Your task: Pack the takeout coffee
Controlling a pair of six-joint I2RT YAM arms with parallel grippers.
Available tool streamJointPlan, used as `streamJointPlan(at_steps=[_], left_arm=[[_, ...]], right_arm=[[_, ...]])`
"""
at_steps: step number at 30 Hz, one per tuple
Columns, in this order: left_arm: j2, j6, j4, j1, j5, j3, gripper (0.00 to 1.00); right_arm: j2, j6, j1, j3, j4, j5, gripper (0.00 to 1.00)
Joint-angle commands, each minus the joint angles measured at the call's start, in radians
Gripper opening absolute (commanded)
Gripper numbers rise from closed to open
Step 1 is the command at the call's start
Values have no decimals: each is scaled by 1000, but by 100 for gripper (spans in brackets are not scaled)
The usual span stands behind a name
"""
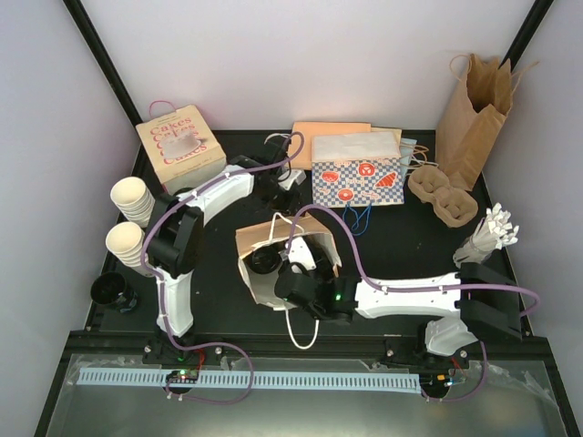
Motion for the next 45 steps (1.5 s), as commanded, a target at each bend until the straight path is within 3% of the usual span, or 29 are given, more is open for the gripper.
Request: streamJointPlan(at_steps=[1, 16, 22, 29, 45], left_arm=[[-26, -13, -51, -34, -6, -13, 42], [-50, -34, -28, -74, -35, -58, 42], [-63, -40, -14, -79, -33, -77, 42], [-71, -42, -7, -88, -31, -91, 41], [-102, -57, 35, -97, -18, -170, 41]], right_arm=[[6, 139, -14, 50, -146, -18, 35], [21, 200, -56, 88, -215, -111, 36], [36, 207, -56, 54, -218, -49, 33], [20, 136, -29, -75, -69, 68, 33], [-97, 20, -30, -243, 226, 30, 33]])
